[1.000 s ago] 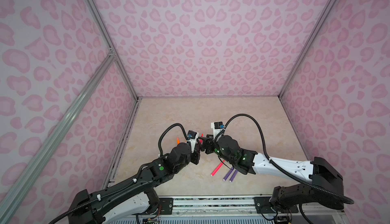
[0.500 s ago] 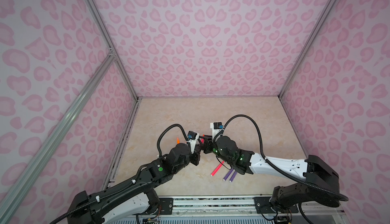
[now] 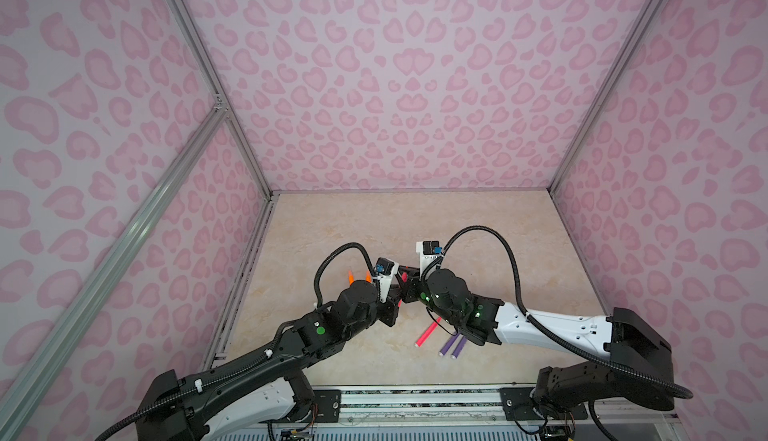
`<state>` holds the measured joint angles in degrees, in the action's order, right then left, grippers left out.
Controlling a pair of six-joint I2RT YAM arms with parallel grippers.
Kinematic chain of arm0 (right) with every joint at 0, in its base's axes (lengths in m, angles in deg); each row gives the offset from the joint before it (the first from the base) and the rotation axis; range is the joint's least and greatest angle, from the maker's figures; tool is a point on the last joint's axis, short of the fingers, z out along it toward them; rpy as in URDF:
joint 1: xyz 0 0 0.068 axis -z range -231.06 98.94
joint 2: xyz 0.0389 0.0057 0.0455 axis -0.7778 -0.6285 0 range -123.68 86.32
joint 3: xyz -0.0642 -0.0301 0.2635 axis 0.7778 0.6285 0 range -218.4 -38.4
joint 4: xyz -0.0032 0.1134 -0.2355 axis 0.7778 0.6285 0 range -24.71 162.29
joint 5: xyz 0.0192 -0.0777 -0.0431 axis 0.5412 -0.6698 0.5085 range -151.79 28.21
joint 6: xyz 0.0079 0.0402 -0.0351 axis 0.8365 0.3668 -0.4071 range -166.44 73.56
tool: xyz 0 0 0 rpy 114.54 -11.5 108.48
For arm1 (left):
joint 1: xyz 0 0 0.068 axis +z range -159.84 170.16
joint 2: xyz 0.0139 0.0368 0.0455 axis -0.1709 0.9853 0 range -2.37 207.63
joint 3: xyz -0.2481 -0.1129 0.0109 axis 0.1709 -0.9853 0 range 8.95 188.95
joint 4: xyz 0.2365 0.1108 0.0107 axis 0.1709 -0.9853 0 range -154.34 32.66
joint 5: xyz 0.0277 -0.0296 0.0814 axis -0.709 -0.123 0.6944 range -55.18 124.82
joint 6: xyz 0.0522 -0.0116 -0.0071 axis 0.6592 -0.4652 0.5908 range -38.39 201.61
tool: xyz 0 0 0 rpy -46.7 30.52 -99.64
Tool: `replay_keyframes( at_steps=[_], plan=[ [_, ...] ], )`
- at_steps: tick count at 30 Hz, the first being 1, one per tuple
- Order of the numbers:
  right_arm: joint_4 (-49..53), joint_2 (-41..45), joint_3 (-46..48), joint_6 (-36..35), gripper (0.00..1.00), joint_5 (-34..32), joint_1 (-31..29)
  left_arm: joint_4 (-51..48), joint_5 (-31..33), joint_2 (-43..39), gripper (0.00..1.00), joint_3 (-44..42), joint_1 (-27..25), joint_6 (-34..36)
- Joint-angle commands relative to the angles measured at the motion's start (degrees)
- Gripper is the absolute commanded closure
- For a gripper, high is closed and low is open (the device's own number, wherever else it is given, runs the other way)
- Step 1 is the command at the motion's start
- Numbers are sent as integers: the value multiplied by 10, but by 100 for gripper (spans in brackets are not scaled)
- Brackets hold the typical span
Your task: Insert the pens into the pen caps
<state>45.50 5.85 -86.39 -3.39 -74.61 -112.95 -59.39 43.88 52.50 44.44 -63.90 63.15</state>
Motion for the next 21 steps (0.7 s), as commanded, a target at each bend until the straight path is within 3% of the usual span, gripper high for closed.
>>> replay_keyframes(
  at_steps=[1,16,21],
  plan=[
    [-23,3,4,2,100,14,-11,20,-4,-6,68,-1,0,-2],
    [-22,-10,-1,16,100,14,-32,25,25,-56,60,-23,2,-6],
    [-21,-8,2,24,100,29,-32,37,20,-76,69,-36,2,-5]
  ],
)
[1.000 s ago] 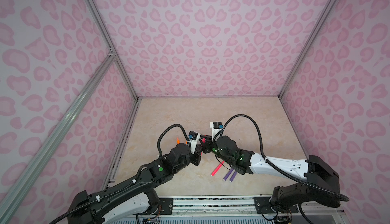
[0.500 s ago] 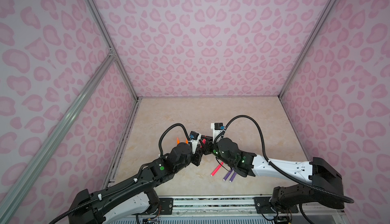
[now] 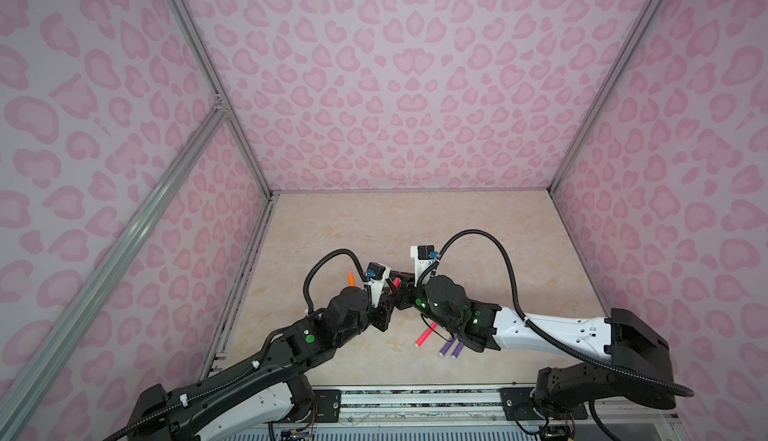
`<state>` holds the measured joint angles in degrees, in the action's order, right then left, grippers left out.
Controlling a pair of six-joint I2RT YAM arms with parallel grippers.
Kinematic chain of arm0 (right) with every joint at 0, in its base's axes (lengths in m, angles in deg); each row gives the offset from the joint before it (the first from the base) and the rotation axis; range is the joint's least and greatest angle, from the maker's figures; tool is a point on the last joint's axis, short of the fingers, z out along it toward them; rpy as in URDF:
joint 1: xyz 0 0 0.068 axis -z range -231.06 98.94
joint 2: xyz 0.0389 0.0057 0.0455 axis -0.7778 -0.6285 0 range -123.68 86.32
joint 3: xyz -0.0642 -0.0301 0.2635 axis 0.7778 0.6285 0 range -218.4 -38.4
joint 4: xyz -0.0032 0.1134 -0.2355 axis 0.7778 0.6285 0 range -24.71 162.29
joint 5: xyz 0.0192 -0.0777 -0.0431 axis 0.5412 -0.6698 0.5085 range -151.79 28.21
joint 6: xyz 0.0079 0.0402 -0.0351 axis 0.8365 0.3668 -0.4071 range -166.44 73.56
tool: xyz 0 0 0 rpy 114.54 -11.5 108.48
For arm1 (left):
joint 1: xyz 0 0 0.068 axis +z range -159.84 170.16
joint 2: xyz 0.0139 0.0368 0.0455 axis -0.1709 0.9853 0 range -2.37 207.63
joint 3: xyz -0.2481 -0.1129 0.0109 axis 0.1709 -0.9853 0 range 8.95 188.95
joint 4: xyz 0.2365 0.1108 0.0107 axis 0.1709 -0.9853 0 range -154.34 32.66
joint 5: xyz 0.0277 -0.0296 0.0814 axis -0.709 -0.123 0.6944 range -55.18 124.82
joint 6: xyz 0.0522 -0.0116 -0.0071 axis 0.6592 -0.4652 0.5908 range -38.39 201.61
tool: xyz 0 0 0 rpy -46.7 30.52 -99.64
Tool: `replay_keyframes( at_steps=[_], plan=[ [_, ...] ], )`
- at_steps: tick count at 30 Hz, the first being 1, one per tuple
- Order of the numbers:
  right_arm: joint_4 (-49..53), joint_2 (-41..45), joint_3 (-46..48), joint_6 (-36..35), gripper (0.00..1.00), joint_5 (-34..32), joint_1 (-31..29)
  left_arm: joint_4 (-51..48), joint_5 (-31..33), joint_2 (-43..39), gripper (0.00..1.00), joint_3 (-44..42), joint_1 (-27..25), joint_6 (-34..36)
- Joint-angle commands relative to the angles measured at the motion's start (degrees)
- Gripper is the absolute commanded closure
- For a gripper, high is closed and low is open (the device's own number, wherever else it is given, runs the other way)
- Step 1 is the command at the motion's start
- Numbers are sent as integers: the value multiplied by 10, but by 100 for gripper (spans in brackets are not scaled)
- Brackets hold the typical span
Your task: Insert the pens into the pen caps
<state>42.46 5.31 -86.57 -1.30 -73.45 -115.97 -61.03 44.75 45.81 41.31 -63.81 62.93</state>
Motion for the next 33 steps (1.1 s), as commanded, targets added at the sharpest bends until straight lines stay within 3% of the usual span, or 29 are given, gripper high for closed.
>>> replay_keyframes(
  at_steps=[1,7,15,18,20,23,26,30,33],
  plan=[
    [7,-1,4,5,100,19,-2,54,11,-13,70,-6,1,-3],
    [3,1,7,12,100,29,-3,67,5,-37,77,-20,1,-1],
    [-2,-9,2,18,100,36,-11,75,0,-53,74,-28,1,-1],
    [1,-10,-2,14,99,36,-12,74,0,-56,88,-30,1,-2],
    [13,-3,-3,6,84,27,-12,71,6,-57,97,-28,1,-4],
    [39,27,6,-14,55,-16,-11,64,26,-56,97,-26,2,-11],
    [62,69,28,-31,35,-88,-5,46,72,-43,97,-20,4,-26],
    [90,119,70,-19,29,-124,35,18,104,-18,97,-9,29,-56],
    [114,132,93,3,38,-126,84,-9,109,5,97,1,64,-84]
  ],
)
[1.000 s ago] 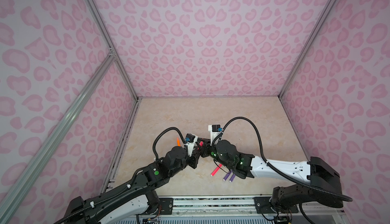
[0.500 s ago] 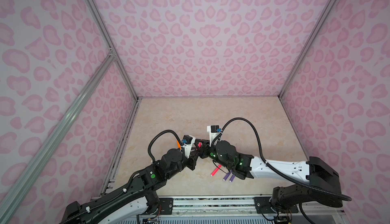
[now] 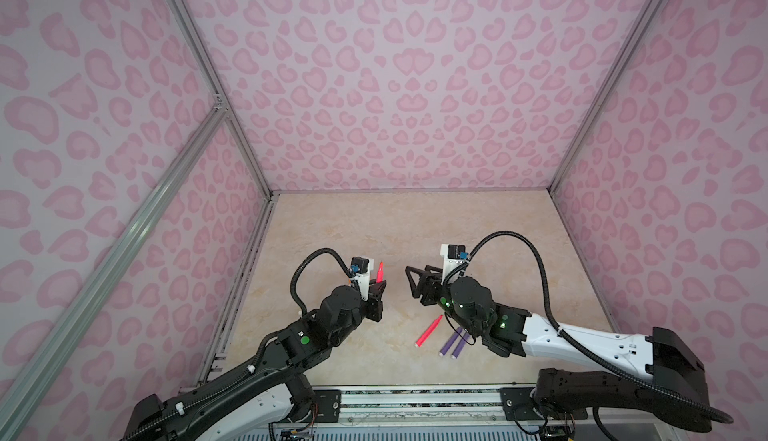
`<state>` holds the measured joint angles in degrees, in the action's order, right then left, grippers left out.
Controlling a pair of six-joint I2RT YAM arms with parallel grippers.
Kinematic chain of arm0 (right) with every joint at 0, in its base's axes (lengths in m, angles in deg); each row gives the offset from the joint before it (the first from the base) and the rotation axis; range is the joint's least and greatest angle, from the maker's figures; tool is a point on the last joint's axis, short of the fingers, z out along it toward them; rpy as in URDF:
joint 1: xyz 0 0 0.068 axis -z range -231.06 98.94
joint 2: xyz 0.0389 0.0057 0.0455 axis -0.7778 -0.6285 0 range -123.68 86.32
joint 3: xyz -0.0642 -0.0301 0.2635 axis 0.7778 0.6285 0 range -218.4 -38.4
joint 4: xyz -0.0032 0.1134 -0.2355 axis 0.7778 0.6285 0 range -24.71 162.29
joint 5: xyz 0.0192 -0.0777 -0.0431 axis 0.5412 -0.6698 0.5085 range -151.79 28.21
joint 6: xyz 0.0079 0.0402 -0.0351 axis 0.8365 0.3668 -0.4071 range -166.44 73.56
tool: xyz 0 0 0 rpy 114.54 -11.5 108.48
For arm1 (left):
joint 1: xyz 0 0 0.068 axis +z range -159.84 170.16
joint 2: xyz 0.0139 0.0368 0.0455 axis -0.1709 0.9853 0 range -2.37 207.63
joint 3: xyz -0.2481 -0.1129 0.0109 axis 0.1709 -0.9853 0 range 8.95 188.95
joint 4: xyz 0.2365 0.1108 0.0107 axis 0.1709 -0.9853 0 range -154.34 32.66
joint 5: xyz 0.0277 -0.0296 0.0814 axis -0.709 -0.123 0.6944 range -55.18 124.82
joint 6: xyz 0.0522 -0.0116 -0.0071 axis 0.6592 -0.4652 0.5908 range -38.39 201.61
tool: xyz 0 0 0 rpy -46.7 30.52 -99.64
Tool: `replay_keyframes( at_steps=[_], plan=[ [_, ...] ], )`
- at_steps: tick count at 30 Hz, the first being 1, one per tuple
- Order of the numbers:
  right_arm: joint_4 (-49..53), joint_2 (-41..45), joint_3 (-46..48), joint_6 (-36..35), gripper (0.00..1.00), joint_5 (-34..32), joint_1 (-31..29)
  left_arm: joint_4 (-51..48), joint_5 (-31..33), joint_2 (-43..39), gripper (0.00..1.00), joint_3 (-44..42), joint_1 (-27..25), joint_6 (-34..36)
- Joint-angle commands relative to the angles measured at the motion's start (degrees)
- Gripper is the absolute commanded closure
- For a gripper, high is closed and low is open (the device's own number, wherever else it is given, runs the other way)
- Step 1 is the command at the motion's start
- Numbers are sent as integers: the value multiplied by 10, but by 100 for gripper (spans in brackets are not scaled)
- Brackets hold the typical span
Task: Insert the pens into the pen caps
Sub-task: 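Withdraw the right gripper and move it over the clear caps, then lower the right gripper and close it on a clear cap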
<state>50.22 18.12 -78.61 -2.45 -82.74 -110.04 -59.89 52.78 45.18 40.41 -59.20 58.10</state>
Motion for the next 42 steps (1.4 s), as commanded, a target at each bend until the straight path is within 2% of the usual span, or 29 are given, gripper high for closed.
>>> replay_keyframes(
  at_steps=[1,5,9,11,13,19,21,32,42],
  plan=[
    [54,2,15,22,42,-37,42,-33,35,21,97,14,31,-47],
    [115,-37,9,41,45,-54,96,-71,28,64,97,30,78,-75],
    [167,-110,-18,53,46,-47,132,-84,24,100,97,44,85,-78],
    [194,-151,-40,49,48,-20,146,-87,20,113,97,49,86,-77],
    [215,-185,-64,38,49,3,153,-85,16,118,97,52,86,-76],
    [253,-274,-123,18,50,16,155,-85,11,114,97,52,86,-74],
    [265,-298,-139,17,53,25,154,-84,10,113,97,51,86,-73],
    [259,-284,-108,39,58,7,124,-85,5,111,97,52,87,-73],
    [263,-317,-120,45,61,4,104,-85,2,106,97,51,86,-74]
  ],
)
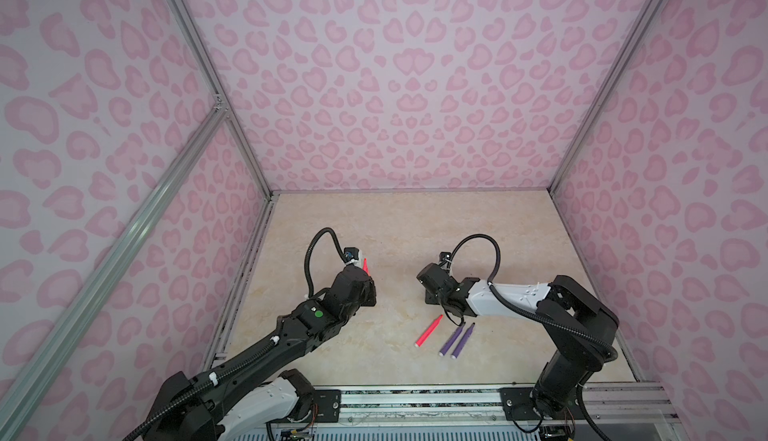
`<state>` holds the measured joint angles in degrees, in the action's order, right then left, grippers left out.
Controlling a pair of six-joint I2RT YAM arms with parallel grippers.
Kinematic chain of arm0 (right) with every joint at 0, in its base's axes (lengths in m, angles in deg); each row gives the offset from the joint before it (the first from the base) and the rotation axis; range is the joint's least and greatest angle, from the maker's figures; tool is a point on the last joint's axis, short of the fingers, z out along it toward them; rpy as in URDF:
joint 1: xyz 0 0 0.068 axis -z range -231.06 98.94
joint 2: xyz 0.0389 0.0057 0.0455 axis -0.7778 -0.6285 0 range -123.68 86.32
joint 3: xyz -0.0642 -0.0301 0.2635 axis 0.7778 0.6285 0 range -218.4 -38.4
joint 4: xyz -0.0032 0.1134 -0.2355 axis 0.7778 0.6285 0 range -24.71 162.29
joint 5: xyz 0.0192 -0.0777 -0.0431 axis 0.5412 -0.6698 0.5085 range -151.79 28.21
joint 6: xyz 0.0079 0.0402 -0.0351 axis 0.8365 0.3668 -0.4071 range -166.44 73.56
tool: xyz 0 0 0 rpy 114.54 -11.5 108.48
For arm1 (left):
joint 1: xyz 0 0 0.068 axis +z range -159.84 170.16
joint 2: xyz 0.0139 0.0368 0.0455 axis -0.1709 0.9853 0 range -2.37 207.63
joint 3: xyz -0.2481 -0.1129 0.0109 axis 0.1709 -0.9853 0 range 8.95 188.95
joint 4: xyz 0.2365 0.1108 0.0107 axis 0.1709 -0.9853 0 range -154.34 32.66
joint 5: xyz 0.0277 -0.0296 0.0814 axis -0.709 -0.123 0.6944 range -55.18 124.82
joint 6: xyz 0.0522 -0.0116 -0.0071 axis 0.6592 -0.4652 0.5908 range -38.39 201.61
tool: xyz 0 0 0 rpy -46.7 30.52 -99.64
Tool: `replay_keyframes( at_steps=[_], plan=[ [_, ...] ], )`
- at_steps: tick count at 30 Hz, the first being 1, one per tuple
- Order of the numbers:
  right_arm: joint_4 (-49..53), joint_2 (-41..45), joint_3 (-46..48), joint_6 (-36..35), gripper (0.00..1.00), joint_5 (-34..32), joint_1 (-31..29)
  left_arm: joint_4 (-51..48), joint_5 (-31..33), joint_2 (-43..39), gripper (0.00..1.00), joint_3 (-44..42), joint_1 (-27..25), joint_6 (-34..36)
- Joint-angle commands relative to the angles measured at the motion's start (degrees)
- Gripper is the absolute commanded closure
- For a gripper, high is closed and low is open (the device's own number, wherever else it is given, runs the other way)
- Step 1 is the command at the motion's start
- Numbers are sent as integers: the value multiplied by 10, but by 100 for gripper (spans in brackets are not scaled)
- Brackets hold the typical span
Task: Insert the pens into the pen caps
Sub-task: 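Lower the right gripper and close it on a clear cap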
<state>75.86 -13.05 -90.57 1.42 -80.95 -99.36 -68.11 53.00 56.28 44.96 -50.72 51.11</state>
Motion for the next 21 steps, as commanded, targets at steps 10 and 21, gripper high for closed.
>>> replay_keyframes(
  at_steps=[10,21],
  plan=[
    [-2,-2,13,7,65,-16,-3,-3,-4,-4,97,7,2,-3],
    [-12,-12,10,10,67,-1,-4,-2,-6,-6,97,7,1,-4]
  ],
)
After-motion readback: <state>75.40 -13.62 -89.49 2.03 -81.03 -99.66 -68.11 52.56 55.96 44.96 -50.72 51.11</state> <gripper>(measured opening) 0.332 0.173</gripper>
